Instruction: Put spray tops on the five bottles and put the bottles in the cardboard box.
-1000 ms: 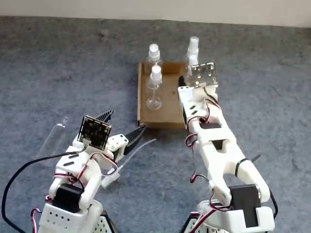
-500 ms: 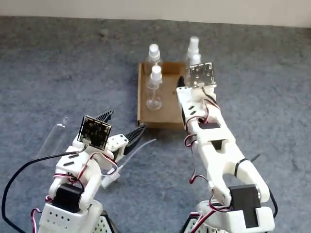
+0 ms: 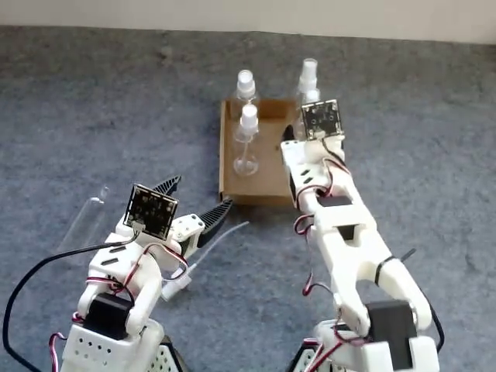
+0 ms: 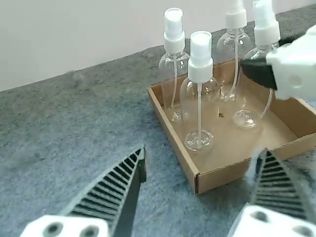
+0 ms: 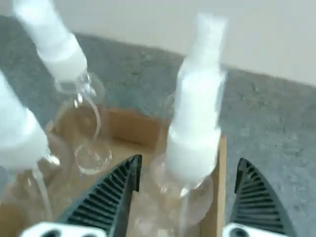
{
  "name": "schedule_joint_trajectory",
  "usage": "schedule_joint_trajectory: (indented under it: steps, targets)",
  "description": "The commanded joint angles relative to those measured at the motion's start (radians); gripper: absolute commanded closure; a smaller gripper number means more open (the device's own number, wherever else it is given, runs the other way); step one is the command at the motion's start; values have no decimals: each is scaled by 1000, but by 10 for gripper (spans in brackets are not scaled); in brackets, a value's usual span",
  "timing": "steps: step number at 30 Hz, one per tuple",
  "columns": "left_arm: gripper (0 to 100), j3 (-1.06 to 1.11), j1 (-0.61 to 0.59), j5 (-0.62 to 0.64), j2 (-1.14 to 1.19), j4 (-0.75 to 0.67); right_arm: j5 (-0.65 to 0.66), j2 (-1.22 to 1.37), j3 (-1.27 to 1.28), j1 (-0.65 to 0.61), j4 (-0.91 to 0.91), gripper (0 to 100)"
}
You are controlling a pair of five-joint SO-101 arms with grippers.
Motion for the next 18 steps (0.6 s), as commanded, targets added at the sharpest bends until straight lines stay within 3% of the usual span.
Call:
schedule_joint_trajectory:
  steps: [1, 5, 14, 18]
  targets:
    - [713, -4, -12, -6, 4, -26, 9, -114, -5, -2, 22, 752]
    - [713, -4, -12, -6, 4, -26, 9, -145, -13, -2, 122, 752]
    - [713, -4, -12, -6, 4, -26, 9, -217, -13, 1, 137, 752]
    - [713, -4, -12, -6, 4, -26, 5, -294, -56, -2, 274, 752]
